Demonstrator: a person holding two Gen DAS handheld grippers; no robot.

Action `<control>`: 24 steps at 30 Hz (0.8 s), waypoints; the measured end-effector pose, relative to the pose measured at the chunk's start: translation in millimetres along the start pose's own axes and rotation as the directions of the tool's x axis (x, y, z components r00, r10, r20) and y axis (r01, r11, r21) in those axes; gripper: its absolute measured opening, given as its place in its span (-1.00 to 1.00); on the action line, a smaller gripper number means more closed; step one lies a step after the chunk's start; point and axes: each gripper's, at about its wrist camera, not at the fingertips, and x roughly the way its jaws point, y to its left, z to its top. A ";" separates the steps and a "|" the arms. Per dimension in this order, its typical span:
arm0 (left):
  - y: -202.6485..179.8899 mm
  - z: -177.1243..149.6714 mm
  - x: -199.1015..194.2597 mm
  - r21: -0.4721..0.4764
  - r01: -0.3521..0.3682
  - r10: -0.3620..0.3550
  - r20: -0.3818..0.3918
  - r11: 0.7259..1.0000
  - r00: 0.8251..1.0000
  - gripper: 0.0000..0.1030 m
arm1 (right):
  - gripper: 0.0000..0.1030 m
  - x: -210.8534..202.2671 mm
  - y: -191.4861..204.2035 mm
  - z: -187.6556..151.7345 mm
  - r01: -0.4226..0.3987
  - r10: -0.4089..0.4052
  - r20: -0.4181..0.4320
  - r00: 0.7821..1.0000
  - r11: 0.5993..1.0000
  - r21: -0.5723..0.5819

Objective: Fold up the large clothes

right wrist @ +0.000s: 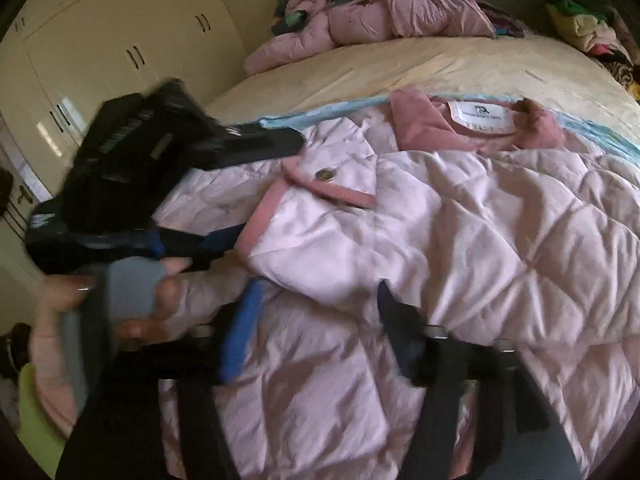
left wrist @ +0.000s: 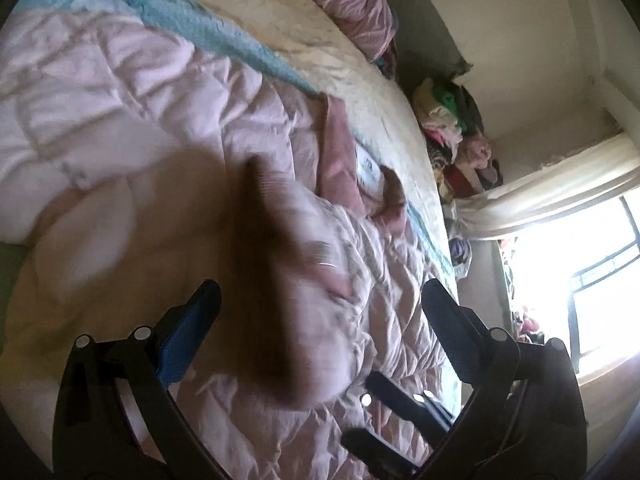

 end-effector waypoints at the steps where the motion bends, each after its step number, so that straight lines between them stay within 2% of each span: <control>1: -0.8 -1.7 3.2 0.008 -0.006 0.006 -0.002 1.000 1.000 0.82 | 0.22 -7.0 -1.3 -3.4 0.006 -0.006 0.001 1.000 1.000 -0.001; 3: -4.9 -4.1 7.2 0.048 -0.039 0.038 0.016 0.998 0.999 0.76 | 0.22 -18.9 -4.9 -7.5 0.026 -0.026 0.016 1.000 1.000 0.008; 4: -7.9 -5.7 9.9 0.074 -0.062 0.060 0.025 0.995 0.998 0.37 | 0.22 -23.4 -10.5 -6.9 0.038 -0.039 0.020 0.999 0.999 0.012; 5: -10.1 -7.2 13.9 0.094 -0.068 0.066 0.023 0.993 0.998 -0.52 | 0.22 -31.0 -14.4 -9.7 0.068 -0.068 0.027 0.997 0.998 0.013; 6: -10.7 -8.2 17.2 0.099 -0.087 0.085 0.022 0.991 0.996 -0.77 | 0.22 -39.3 -18.9 -12.6 0.102 -0.102 0.040 0.994 0.995 0.016; 9: -16.3 -12.3 22.6 0.170 -0.127 0.122 0.039 0.977 0.992 -0.87 | 0.22 -56.1 -38.5 -15.3 0.179 -0.181 0.071 0.981 0.983 0.036; 12: -25.7 -8.4 10.7 0.205 -0.131 0.112 0.099 0.970 0.989 -0.95 | 0.22 -68.9 -61.5 -14.8 0.212 -0.220 0.091 0.971 0.973 0.088; 15: -37.2 -2.9 -10.4 0.248 -0.164 0.122 0.176 0.955 0.977 -0.97 | 0.22 -87.0 -87.2 -15.5 0.265 -0.282 0.118 0.952 0.954 0.140; 17: -44.4 1.4 -29.6 0.274 -0.194 0.126 0.248 0.942 0.961 -0.97 | 0.22 -96.3 -100.4 -14.7 0.290 -0.313 0.137 0.940 0.943 0.167; 20: -47.6 7.2 -41.5 0.303 -0.256 0.162 0.302 0.918 0.940 -0.97 | 0.22 -104.7 -123.1 -11.2 0.354 -0.389 0.148 0.909 0.910 0.215; 21: -45.2 9.1 -40.1 0.308 -0.288 0.191 0.309 0.907 0.932 -0.97 | 0.22 -106.2 -132.2 -9.2 0.394 -0.433 0.141 0.891 0.889 0.234; 24: -27.9 14.4 -25.1 0.271 -0.308 0.235 0.268 0.912 0.934 -0.97 | 0.22 -104.3 -151.1 -1.7 0.477 -0.519 0.123 0.846 0.840 0.259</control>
